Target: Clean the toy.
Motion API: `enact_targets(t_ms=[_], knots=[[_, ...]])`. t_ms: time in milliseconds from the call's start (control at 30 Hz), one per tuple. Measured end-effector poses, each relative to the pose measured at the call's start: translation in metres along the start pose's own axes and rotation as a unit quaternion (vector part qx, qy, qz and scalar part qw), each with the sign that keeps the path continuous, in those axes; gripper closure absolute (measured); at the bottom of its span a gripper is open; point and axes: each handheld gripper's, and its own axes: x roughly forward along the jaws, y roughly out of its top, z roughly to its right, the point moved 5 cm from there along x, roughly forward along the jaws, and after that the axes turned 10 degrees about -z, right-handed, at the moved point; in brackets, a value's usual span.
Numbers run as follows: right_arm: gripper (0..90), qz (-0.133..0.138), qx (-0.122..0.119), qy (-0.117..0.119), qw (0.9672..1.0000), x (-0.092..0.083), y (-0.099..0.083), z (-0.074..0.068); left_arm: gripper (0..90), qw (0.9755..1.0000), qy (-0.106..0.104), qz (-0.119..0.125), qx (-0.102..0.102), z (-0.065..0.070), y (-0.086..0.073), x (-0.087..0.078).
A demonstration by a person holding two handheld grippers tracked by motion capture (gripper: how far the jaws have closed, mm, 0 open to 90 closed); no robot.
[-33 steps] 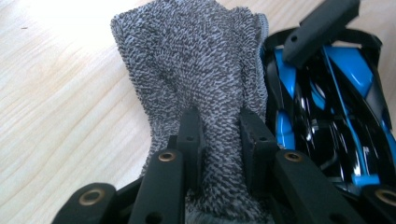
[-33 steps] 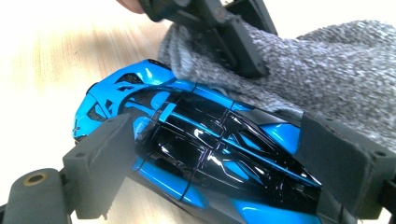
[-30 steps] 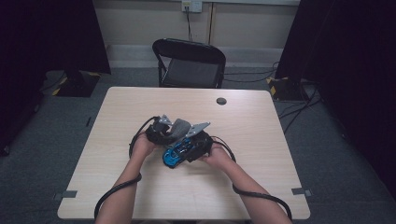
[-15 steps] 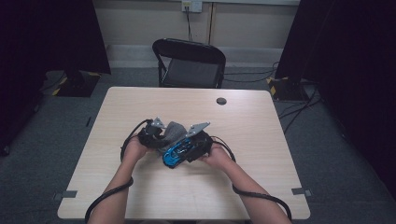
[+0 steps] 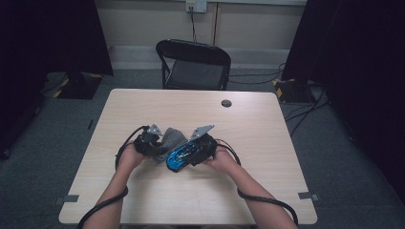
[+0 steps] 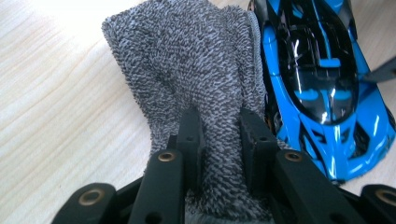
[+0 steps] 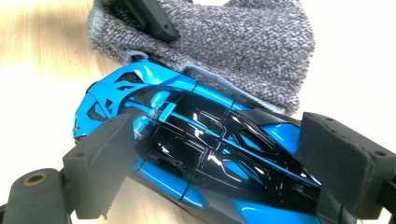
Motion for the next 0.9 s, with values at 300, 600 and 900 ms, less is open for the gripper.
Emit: enact_targets(t_ms=[300, 600, 900], knots=[[11.4, -0.001, 0.0, 0.0, 1.0, 0.0, 0.0, 0.0, 72.3, 1.0, 0.005, 0.0, -0.002, 0.001, -0.013, -0.007], [11.4, -0.001, -0.001, 0.0, 1.0, 0.0, 0.0, 0.0, 72.2, 0.9999, 0.009, 0.004, -0.005, 0.006, -0.03, -0.016], [11.3, -0.006, -0.002, -0.001, 1.0, 0.0, 0.001, 0.0, 72.1, 0.9999, 0.008, 0.011, -0.007, 0.014, -0.049, -0.025]])
